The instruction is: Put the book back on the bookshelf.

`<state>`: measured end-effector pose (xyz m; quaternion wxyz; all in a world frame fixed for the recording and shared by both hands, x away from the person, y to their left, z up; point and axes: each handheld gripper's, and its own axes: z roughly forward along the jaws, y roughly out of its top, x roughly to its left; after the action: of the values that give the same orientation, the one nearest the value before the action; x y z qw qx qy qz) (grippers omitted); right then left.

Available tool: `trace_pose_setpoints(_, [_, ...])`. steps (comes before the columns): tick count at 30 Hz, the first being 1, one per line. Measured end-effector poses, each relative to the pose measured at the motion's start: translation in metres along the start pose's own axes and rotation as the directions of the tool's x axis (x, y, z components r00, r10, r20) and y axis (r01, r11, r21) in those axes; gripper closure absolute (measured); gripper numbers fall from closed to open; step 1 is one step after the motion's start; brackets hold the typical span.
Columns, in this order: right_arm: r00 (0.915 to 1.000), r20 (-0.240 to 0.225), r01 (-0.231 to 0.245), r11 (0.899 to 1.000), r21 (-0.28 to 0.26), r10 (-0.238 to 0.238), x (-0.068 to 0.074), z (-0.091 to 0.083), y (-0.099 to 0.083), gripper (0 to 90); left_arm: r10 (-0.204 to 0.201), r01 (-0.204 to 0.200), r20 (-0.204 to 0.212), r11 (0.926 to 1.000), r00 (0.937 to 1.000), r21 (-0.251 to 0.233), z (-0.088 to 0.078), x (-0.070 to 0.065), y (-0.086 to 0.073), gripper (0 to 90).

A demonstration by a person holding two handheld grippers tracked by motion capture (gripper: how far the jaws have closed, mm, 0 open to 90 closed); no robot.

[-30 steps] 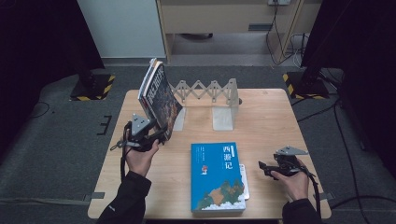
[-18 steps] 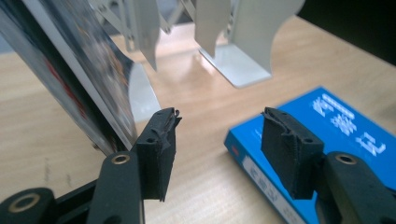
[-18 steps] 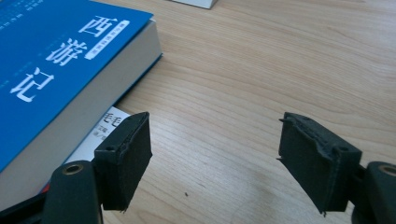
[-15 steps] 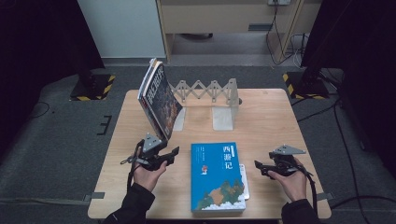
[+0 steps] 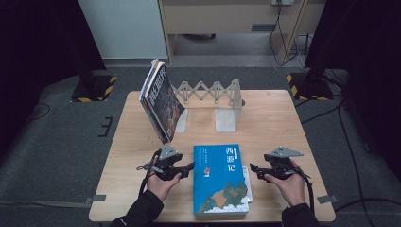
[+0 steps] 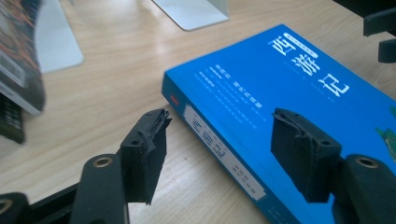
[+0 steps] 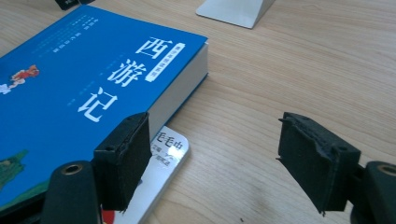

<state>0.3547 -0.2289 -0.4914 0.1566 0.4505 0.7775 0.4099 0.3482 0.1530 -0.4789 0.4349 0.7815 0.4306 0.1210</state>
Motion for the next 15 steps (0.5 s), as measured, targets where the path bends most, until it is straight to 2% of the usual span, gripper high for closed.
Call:
trace_pose_setpoints(1, [1.0, 0.0, 0.0, 1.0, 0.0, 0.0, 0.0, 0.0, 0.0, 25.3, 0.0, 0.0, 0.0, 1.0, 1.0, 0.0, 0.0, 0.0, 0.0, 34.3])
trace_pose_setpoints(2, [1.0, -0.005, 0.002, 1.0, -0.001, -0.002, 0.003, 0.001, 0.001, 25.3, -0.009, 0.008, 0.016, 0.9997, 0.9998, 0.025, 0.006, -0.001, -0.004, 34.3])
trace_pose_setpoints(6, [0.9998, -0.021, 0.0, 1.0, 0.003, 0.0, 0.008, 0.004, 0.001, 25.5, -0.029, 0.025, 0.058, 0.9978, 0.9979, 0.062, 0.016, -0.002, -0.009, 33.5])
trace_pose_setpoints(8, [0.9995, -0.03, -0.001, 1.0, 0.005, 0.001, 0.011, 0.005, 0.001, 25.6, -0.043, 0.037, 0.089, 0.9968, 0.9951, 0.071, 0.021, -0.002, -0.011, 33.1])
trace_pose_setpoints(9, [0.9995, -0.03, -0.001, 1.0, 0.005, 0.001, 0.011, 0.005, 0.001, 25.6, -0.043, 0.037, 0.089, 0.9968, 0.9951, 0.071, 0.021, -0.002, -0.011, 32.8])
trace_pose_setpoints(10, [0.9988, -0.049, -0.004, 1.0, 0.003, 0.004, 0.013, 0.007, 0.001, 25.9, -0.065, 0.057, 0.111, 0.9954, 0.9916, 0.077, 0.024, -0.002, -0.013, 32.2])
trace_pose_setpoints(12, [0.9978, -0.066, -0.004, 1.0, 0.002, 0.004, 0.016, 0.008, 0.001, 26.2, -0.066, 0.056, 0.117, 0.9949, 0.991, 0.084, 0.027, -0.002, -0.014, 31.2])
trace_pose_setpoints(15, [0.9954, -0.095, -0.018, 1.0, -0.001, 0.018, 0.02, 0.01, 0.001, 26.5, -0.089, 0.078, 0.139, 0.9936, 0.9862, 0.082, 0.03, -0.002, -0.016, 28.9])
